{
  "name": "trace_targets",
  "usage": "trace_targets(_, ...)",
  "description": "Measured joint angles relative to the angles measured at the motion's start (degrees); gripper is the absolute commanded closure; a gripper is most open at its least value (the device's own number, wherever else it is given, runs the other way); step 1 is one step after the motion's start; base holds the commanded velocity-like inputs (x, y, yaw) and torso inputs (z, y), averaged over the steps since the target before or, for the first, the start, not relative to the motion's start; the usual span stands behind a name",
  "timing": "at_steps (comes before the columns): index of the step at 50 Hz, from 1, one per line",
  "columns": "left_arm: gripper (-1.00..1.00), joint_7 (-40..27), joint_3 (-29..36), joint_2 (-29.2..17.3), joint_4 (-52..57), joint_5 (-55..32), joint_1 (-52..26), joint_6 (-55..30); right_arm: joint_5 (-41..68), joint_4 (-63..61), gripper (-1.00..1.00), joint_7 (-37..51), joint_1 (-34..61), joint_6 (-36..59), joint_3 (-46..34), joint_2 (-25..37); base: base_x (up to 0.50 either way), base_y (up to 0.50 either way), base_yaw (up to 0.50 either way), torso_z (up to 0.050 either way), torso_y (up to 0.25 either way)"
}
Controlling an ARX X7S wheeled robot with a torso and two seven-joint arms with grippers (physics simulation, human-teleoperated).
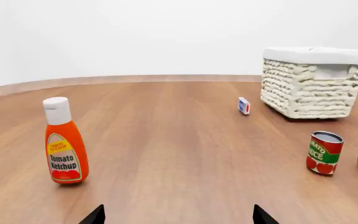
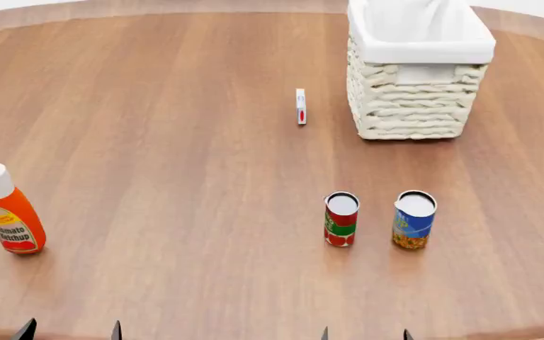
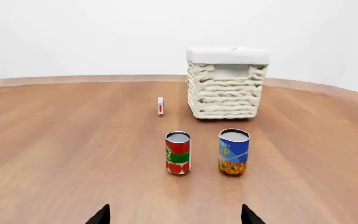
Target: Pick up the tomato sauce, and put it in the basket.
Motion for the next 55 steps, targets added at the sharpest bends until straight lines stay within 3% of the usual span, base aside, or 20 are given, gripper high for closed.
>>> trace_targets(22, -1.00, -2.80, 2.40, -2.52, 3.42, -2.42, 1.12, -1.02, 2.52, -4.01, -1.00, 2.89, -1.24, 1.18, -3.20, 2.41, 0.00, 0.00, 0.00, 0.000, 0.000)
trace_targets(39, -1.00, -4.80, 2.88, -5.31, 21.36, -5.46, 4.89, -6.65, 4.88, -21.55, -1.00, 4.99, -6.14, 4.15, -4.26, 4.99, 0.00, 0.00, 0.00, 0.000, 0.000)
trace_targets(55, -1.00, -6.20, 3.69, -7.61, 34.44, -5.45, 8.69, -5.87, 4.36, -33.52, -1.00, 6.67, -11.43, -1.16, -5.15, 7.02, 0.00, 0.00, 0.00, 0.000, 0.000)
